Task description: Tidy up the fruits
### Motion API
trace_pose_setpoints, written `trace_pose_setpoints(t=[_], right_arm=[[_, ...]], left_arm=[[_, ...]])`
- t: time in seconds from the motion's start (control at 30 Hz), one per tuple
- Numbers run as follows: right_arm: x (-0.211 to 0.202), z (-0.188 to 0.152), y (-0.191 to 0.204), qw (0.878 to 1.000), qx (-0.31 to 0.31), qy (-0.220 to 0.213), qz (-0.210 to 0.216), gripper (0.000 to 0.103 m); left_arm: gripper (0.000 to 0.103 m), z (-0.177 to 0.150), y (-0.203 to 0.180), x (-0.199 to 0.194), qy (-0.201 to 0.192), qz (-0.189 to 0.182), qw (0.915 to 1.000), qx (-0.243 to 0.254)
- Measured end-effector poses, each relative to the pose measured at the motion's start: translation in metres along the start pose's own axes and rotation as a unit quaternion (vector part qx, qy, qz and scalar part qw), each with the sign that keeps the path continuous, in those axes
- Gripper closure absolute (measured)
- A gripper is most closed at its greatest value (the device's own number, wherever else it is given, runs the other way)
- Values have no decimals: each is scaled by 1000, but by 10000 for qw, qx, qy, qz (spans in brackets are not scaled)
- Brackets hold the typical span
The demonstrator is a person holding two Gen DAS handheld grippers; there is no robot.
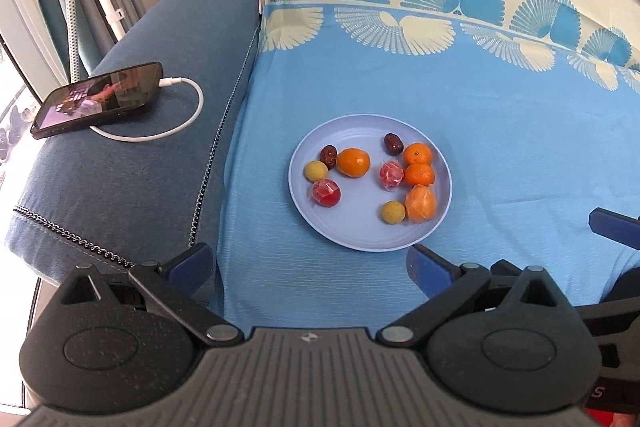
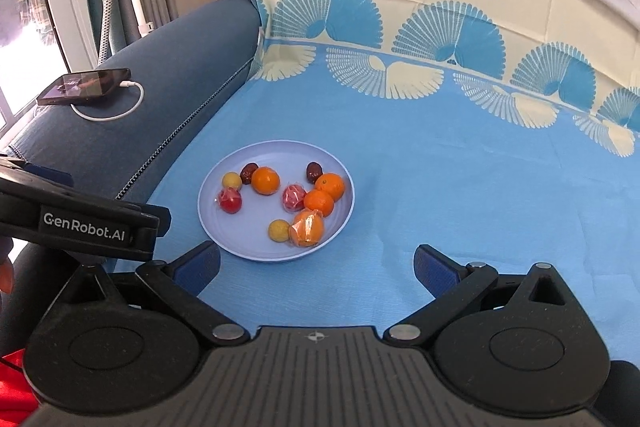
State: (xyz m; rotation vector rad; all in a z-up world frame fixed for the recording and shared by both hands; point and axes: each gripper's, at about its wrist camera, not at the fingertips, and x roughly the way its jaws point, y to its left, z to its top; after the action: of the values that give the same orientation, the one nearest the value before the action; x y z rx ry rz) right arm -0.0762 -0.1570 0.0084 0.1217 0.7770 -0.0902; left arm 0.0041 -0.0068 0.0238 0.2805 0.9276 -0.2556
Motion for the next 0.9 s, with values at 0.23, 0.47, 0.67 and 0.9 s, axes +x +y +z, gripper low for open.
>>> trace_pose_setpoints(t=[0.23, 0.47, 0.67, 0.9], right_arm=[[-2, 0, 2, 10000, -51, -50, -35, 1], [-3, 3, 3, 9999, -71, -62, -45, 1], [-4, 3, 3, 9999, -68, -55, -64, 1], [-4, 3, 3, 9999, -90, -55, -57, 1]], left_arm=[[0, -1, 3, 0, 51, 104, 9999, -19], [0, 0, 2, -2, -11, 187, 9998, 23], [0, -1, 3, -2, 7, 233, 9997, 1], [0, 0, 4, -2, 7, 234, 9997, 3]])
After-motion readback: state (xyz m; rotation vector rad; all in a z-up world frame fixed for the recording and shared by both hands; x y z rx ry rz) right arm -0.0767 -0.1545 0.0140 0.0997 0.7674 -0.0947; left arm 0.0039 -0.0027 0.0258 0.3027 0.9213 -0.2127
